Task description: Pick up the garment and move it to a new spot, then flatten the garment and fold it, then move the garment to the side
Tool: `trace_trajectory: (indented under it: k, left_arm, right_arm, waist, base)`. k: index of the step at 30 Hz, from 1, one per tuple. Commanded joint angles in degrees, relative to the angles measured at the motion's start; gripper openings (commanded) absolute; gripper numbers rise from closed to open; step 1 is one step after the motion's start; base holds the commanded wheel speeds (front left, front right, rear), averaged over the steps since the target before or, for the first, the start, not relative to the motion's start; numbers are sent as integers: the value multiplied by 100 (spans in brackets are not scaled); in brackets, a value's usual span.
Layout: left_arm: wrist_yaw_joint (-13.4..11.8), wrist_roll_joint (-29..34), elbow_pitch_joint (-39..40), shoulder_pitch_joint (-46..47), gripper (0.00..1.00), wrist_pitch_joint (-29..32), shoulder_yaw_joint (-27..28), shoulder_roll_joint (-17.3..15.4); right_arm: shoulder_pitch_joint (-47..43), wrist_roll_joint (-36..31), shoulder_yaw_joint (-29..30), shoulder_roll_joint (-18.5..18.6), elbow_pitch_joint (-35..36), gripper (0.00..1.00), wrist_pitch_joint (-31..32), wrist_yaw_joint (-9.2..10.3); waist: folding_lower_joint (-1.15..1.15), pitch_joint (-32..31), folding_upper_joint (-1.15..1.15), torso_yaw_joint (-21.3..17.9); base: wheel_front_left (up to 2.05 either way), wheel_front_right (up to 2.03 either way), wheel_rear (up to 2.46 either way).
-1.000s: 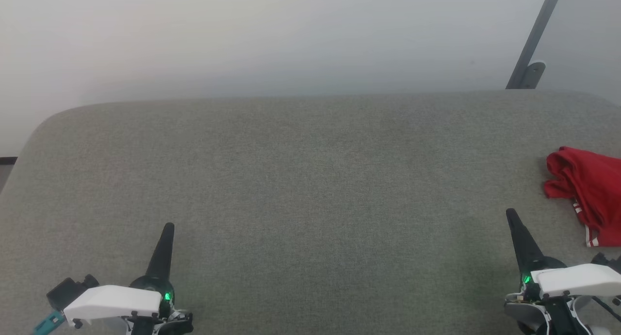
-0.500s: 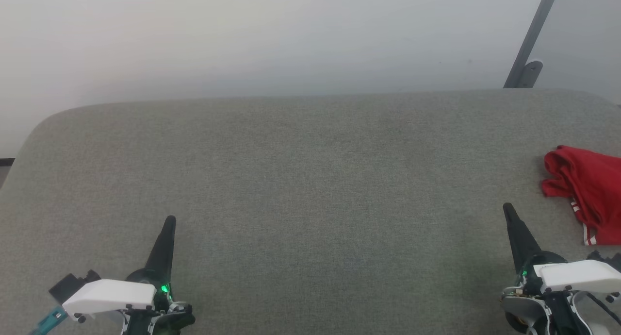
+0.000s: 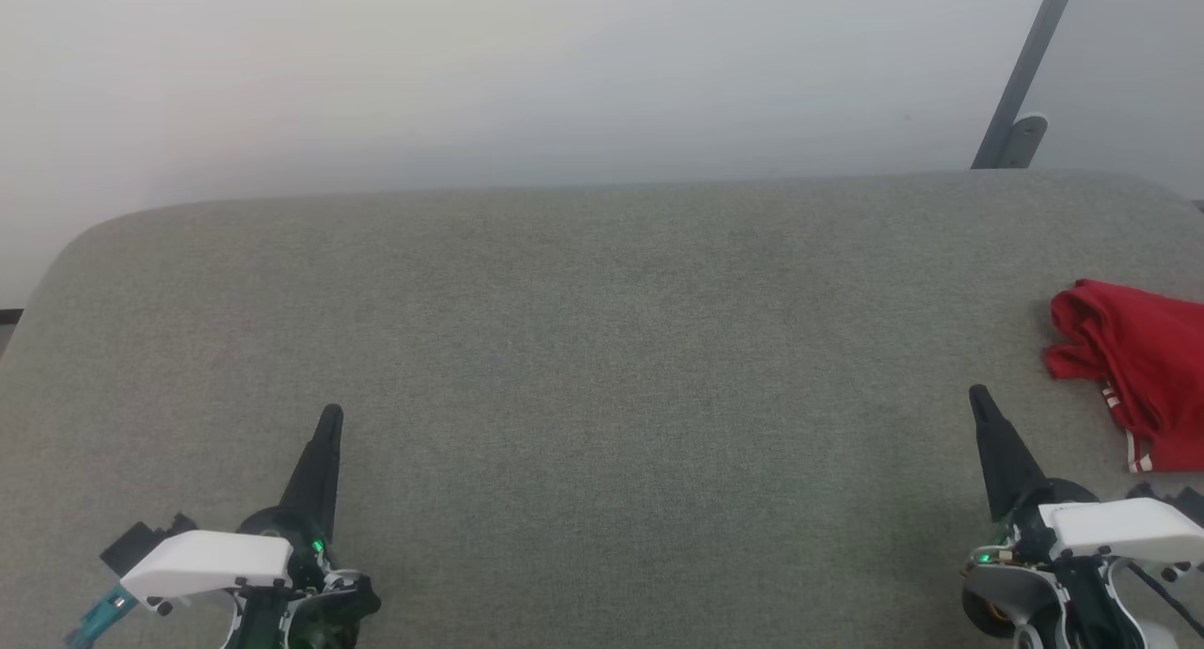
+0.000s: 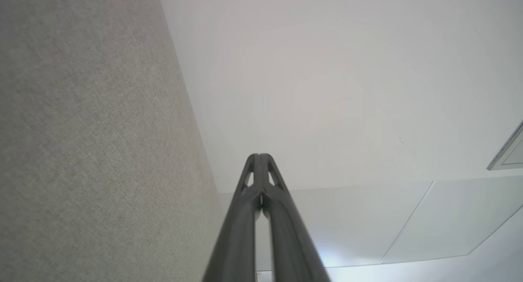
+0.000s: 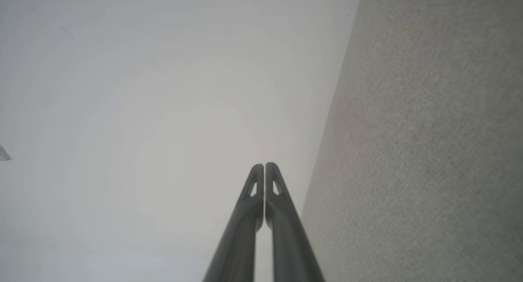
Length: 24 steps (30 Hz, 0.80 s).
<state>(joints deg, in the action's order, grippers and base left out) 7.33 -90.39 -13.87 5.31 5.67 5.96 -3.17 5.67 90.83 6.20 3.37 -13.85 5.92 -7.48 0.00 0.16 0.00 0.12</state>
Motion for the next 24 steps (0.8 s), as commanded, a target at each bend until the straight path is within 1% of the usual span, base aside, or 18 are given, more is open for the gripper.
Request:
trace_trajectory:
  k: [1,4,24]
  left_arm:
    - [27,-161,-12,124,0,51,25,-6]
    - [28,-252,-24,124,0,81,27,-5]
    - [28,-226,-22,122,0,88,40,6]
  right_arm:
    - [66,97,32,-46,-21,0,54,-2]
    - [79,194,44,-69,-28,0,79,-2]
    - [75,169,41,-64,-25,0,79,-2]
  waist:
    - [0,0,0,-4]
    - [0,1,0,-11]
    - [0,1,0,-12]
  base:
    - [0,0,0]
    - [0,0,0]
    - [0,0,0]
